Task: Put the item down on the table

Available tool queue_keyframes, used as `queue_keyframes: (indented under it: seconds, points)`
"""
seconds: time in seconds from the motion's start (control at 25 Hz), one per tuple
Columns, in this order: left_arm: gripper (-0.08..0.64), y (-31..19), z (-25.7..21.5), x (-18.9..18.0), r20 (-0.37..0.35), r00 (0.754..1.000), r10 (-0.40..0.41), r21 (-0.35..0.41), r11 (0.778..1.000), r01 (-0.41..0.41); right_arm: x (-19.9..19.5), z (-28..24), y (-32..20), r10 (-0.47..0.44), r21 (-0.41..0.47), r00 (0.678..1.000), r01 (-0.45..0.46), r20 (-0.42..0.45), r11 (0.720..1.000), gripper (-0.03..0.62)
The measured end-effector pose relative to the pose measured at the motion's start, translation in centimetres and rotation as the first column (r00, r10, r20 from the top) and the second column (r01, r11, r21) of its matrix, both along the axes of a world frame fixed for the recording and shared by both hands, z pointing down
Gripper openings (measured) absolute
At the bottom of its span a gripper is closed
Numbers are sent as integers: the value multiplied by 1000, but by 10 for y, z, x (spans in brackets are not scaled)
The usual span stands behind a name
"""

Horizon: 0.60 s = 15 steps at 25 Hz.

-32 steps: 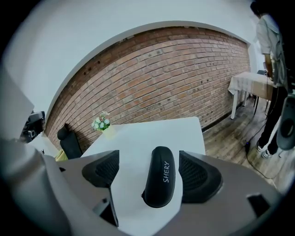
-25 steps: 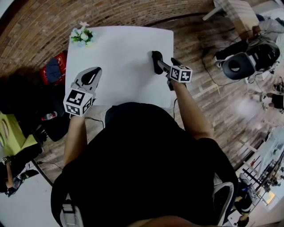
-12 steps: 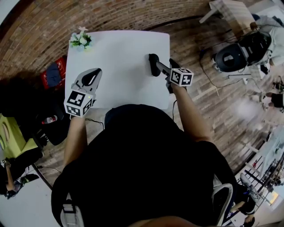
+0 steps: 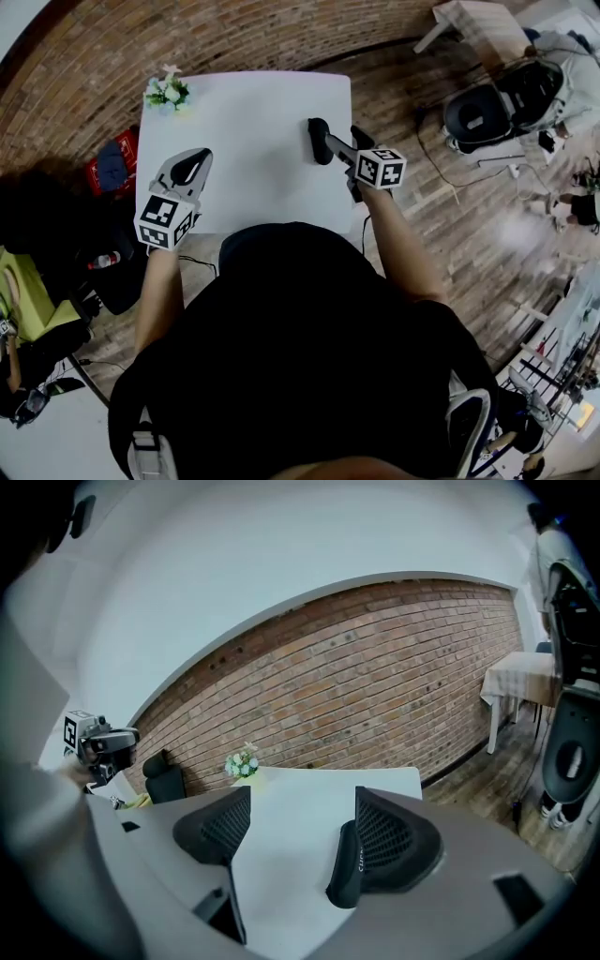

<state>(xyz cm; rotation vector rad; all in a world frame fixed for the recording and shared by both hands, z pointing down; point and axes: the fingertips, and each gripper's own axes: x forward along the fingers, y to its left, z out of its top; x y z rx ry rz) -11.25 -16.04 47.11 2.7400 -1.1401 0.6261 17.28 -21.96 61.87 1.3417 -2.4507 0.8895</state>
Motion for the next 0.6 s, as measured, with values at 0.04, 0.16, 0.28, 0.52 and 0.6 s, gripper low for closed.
queue_keyframes:
  seconds: [0.04,0.16,0.28,0.52,0.6]
  points:
    - [17,0,0,1,1,1000,1,0,1000,-1,-1,-3,1,-6,7,1000,6,-2,1000,359]
    - [17,0,-2,2,2,1000,2,4,1000,-2,-2,-12,5,-21,25,1000,21,-12,999,341]
    - [17,-1,-4,6,-1,1000,6,11,1000,-6,-1,-19,9,-21,37,1000,21,-8,999,312]
    - [17,2,-8,15,2,1000,16,18,1000,-16,4,-32,16,-15,55,1000,16,-16,998,275]
    - [17,3,-9,16,2,1000,16,20,1000,-16,5,-39,18,-15,67,1000,16,-19,998,263]
